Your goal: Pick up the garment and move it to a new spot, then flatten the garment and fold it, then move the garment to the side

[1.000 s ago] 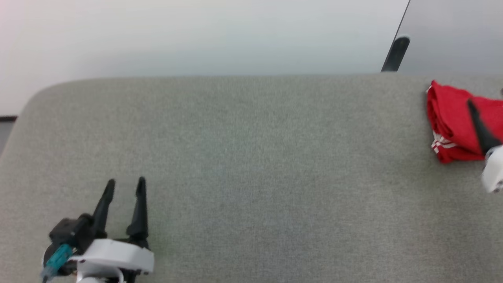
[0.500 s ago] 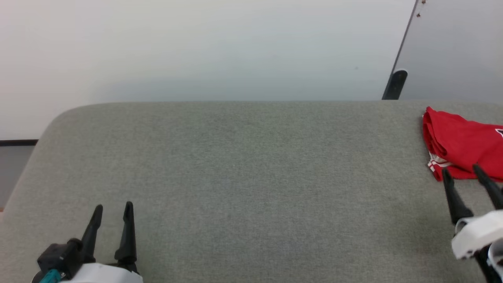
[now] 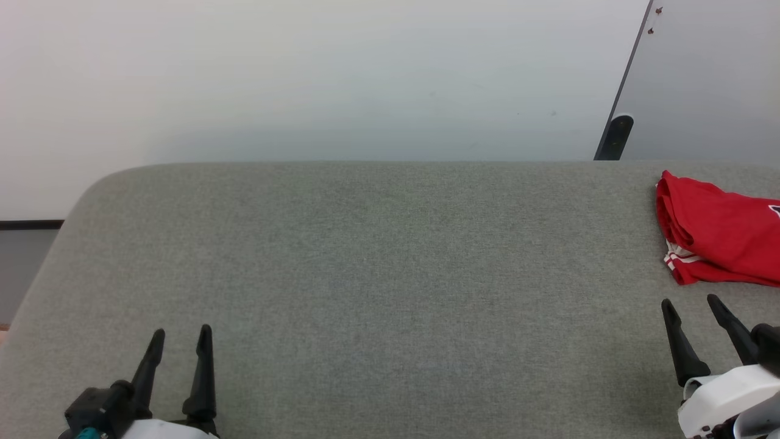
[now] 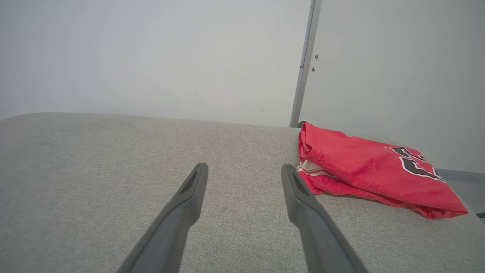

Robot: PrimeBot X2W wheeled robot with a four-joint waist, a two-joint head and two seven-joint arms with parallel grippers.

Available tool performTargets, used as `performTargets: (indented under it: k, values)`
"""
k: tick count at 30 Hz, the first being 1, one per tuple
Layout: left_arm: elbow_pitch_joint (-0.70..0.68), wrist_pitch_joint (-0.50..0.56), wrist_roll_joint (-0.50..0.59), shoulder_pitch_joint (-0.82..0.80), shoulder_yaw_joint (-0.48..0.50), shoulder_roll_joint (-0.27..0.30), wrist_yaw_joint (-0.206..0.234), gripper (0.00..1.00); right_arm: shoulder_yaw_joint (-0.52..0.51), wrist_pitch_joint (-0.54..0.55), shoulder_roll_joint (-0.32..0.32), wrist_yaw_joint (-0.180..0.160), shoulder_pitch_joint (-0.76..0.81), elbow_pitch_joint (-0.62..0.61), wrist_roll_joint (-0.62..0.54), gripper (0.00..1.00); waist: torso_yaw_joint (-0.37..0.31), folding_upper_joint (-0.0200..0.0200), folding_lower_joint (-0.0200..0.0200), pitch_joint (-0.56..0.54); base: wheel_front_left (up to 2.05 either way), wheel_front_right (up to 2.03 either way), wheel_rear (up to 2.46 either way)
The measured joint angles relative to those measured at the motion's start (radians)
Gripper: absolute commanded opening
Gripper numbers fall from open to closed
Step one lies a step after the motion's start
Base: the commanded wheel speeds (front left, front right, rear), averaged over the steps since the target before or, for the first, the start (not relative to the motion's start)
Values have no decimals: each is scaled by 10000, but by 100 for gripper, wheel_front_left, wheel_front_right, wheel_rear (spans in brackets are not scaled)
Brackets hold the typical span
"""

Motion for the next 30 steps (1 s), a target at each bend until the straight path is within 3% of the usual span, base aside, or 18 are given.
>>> performTargets:
  k: [23,24,30]
  values:
    - [261,-2,-121,67,-178,-17,0,100,-165,40,50,0,136,-357,-205,100,51,0,0,2,0,0,0]
    - [295,0,-150,71,-182,-27,0,0,-161,33,59,0,139,-343,-205,0,51,0,0,1,0,0,0]
    - [732,61,-194,324,-257,-259,0,0,-84,92,364,0,443,73,-201,0,52,0,0,1,0,0,0]
